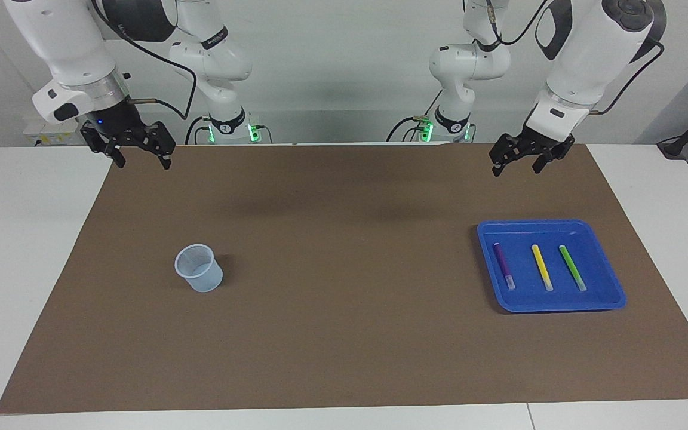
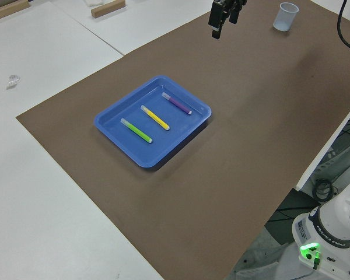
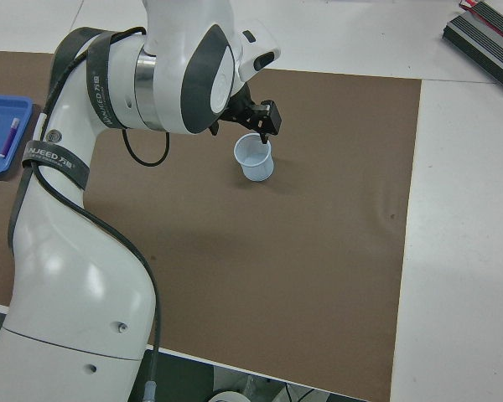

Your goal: Right arm passes pens to left for tray arrangement

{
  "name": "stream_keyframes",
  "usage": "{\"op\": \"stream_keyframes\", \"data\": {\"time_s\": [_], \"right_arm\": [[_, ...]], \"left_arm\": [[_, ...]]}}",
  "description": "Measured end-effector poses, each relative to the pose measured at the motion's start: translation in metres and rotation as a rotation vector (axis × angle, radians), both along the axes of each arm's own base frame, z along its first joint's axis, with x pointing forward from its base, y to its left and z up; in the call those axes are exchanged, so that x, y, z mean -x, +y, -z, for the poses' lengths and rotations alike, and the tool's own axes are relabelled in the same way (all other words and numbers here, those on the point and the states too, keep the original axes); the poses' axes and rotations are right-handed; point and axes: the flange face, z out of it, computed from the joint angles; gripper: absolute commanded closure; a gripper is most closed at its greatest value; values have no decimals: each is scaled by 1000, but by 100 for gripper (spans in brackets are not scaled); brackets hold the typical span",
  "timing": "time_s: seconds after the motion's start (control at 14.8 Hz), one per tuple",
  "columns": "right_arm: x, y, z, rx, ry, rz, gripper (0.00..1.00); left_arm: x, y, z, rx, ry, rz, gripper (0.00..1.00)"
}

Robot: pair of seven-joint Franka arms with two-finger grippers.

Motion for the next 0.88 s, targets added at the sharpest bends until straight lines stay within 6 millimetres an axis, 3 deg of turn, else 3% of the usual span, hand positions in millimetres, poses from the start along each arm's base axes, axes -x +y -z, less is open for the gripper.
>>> {"op": "stream_keyframes", "data": {"time_s": [0.88], "right_arm": [[1,0,1,0,2,0,0]], "left_arm": [[4,0,-10,1,-18,0,0]]}}
